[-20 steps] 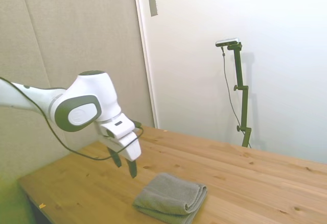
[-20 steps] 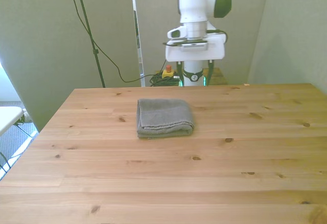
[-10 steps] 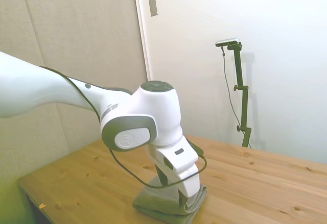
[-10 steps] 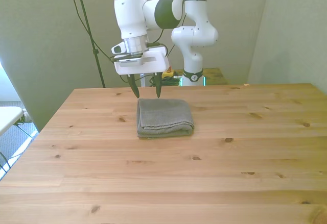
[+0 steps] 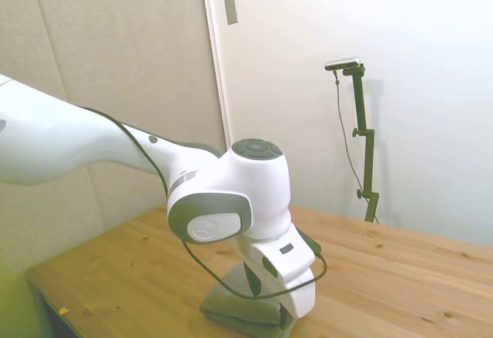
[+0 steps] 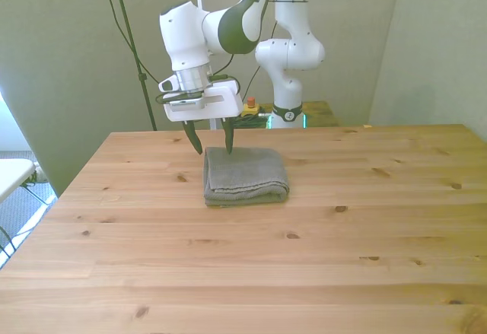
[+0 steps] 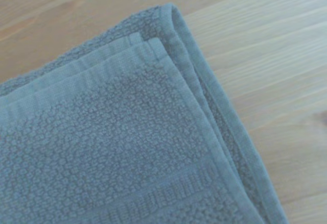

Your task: Unfold the towel

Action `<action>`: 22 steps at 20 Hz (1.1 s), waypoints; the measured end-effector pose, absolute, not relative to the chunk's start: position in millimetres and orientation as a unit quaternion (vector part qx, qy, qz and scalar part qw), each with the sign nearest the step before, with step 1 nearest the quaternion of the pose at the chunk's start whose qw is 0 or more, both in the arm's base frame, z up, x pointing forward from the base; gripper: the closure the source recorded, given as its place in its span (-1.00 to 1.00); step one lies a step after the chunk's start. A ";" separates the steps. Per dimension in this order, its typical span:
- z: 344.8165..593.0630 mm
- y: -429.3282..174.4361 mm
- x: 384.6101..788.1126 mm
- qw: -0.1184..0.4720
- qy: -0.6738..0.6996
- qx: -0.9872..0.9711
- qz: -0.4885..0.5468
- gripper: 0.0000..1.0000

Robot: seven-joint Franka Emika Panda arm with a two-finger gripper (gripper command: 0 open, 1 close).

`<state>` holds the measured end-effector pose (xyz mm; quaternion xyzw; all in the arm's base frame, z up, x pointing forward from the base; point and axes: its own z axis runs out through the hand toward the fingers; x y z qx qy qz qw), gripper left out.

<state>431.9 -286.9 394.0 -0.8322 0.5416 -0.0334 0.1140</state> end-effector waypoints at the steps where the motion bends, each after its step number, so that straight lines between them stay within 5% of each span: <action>1: 391.5 -287.1 432.7 0.118 0.540 -0.833 -0.034 1.00; 22: 380.1 -285.7 441.7 0.145 0.501 -0.852 -0.041 1.00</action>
